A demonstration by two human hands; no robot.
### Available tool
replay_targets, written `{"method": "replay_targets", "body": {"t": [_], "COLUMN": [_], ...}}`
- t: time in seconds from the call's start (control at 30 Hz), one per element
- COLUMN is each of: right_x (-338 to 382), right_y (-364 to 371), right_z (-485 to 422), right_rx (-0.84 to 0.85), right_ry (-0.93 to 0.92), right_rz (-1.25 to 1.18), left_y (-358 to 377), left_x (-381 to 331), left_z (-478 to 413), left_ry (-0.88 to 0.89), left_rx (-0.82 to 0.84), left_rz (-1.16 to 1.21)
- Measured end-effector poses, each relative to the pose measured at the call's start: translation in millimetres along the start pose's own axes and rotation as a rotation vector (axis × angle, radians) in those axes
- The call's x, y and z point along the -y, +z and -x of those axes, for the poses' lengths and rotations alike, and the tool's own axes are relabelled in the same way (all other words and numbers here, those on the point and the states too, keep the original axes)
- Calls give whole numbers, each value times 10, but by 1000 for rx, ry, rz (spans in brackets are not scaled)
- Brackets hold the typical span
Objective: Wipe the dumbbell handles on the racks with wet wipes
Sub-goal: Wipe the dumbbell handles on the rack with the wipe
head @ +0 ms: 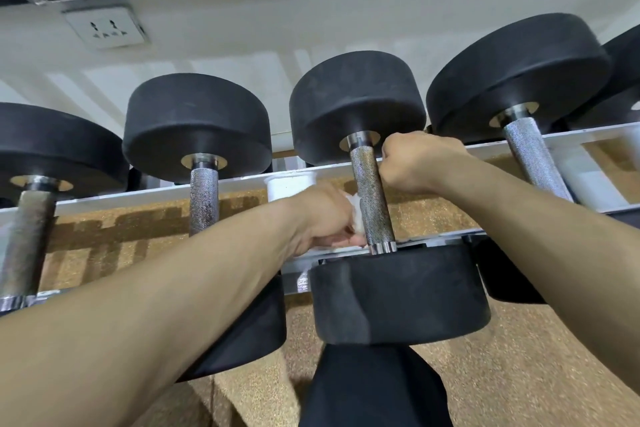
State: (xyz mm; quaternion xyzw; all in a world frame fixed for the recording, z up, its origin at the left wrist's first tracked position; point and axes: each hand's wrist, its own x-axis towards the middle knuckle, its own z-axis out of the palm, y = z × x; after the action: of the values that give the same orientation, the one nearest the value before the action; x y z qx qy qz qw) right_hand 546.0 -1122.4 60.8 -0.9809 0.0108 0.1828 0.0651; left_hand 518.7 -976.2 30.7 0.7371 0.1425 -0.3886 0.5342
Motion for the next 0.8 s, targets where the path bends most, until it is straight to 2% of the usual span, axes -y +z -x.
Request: {"method": "replay_targets", "body": {"t": [0.07,0.13,0.23,0.33,0.43,0.63,0.73,0.8], "right_x": [-4,-7,-17,-24,-39,-26,-25,-24], "right_y": [-8,-16,-12,-5,6,-3,-23,-22], "right_z": [-14,-19,-28,-28,-22,3,8,5], "right_rx": [0,6,13,12,1,7,11,13], "right_ry": [-5,-12,-28,-33,-34,-59,-72,-77], "right_rz": [9,15,16,15,17,34,41,39], "left_y": [17,40,53,66,52,70,52,15], "left_x": [-88,-145,-88,-47,25,163,56,-85], "left_z": [-89,-210,-275,-202,-97,-35,-131,-233], "left_ry": [108,137,211,208,136,56,82,120], "left_rx": [-119,-246,-350,-321,-181,-58,-153,-271], "left_rz": [112,287,304,301,226,-145,-61,154]}}
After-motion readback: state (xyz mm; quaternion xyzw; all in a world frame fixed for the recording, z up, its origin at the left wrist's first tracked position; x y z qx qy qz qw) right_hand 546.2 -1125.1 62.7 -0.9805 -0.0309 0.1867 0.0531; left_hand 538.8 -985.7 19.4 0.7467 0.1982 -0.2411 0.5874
